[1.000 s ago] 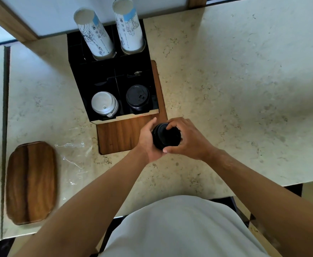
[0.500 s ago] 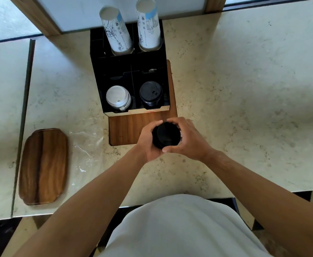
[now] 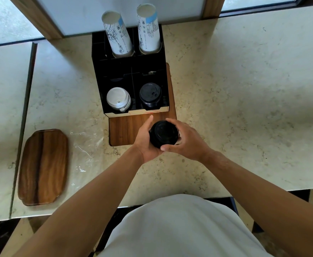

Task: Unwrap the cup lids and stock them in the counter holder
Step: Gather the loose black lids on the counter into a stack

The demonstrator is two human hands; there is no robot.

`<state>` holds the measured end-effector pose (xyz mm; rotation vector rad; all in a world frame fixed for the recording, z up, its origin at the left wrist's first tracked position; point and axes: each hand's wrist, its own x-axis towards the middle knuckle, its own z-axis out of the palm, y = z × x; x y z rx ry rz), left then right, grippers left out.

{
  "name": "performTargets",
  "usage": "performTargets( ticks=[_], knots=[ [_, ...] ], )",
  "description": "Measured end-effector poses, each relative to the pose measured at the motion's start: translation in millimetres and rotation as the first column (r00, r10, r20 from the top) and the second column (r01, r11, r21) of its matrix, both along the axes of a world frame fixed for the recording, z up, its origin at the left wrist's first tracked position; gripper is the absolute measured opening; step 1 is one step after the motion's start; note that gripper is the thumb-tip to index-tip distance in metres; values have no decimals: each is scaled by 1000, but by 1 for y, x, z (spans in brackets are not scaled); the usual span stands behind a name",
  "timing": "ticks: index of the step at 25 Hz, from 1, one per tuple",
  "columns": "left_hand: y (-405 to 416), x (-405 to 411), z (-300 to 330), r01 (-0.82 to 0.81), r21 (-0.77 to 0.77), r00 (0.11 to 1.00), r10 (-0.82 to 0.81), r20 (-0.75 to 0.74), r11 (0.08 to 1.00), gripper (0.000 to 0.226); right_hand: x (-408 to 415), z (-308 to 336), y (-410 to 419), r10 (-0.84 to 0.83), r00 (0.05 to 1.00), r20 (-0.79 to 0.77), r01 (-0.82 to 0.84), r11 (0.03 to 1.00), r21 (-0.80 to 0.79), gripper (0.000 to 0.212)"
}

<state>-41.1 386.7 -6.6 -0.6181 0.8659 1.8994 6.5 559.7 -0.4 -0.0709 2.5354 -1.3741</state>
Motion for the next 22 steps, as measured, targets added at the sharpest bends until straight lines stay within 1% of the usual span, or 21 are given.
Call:
performTargets(
  ticks=[4,8,10,12,16,19,22],
  knots=[
    [0,0,-2,20,-25,999,-19,43,999,74,-3,3,7,62,997,45,-60,997,-47,99],
    [0,1,-2,68,-48,997,-65,48,997,77,-2,1,13,98,992,76,-92,992,-84,99],
    [1,2,0,60,-47,997,-58,50,997,76,0,1,14,91,994,68,-85,993,-87,98],
    [6,5,1,13,-43,997,-9,71,999,71,3,1,12,52,998,45,-48,996,-76,96],
    [14,12,3,-110,5,988,108,113,994,64,11,0,1,-108,994,31,111,986,-127,92],
    [17,14,7,-141,35,985,136,109,989,63,16,0,-5,-177,983,53,183,969,-163,88],
    [18,14,11,-128,48,989,124,87,991,61,19,0,-8,-206,974,93,222,951,-215,84]
  ],
)
